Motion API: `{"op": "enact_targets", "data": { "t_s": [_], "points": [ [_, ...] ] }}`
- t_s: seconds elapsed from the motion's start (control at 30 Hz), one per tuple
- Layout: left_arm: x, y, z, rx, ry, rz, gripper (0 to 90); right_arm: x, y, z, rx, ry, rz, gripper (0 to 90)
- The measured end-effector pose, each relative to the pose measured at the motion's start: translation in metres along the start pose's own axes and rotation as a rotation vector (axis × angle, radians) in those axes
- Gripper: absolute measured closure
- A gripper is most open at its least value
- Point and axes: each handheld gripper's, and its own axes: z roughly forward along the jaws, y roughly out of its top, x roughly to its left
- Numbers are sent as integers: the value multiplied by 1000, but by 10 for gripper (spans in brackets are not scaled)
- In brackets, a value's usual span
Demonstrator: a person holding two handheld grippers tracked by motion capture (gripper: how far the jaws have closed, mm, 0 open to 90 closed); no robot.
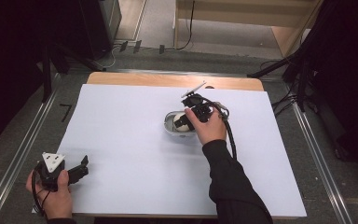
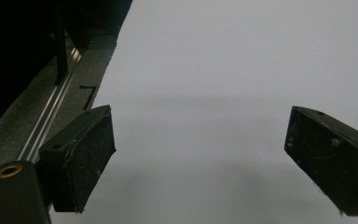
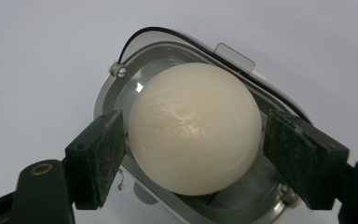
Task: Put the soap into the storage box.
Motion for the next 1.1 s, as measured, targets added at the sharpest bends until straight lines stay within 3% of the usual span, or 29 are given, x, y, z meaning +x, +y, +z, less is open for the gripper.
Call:
{"op": "enact_targets", "data": {
  "t_s": [1.1],
  "points": [
    [-1, 0, 0, 2, 2, 7, 91, -3, -51, -39, -81, -26, -1, 139]
  ]
}}
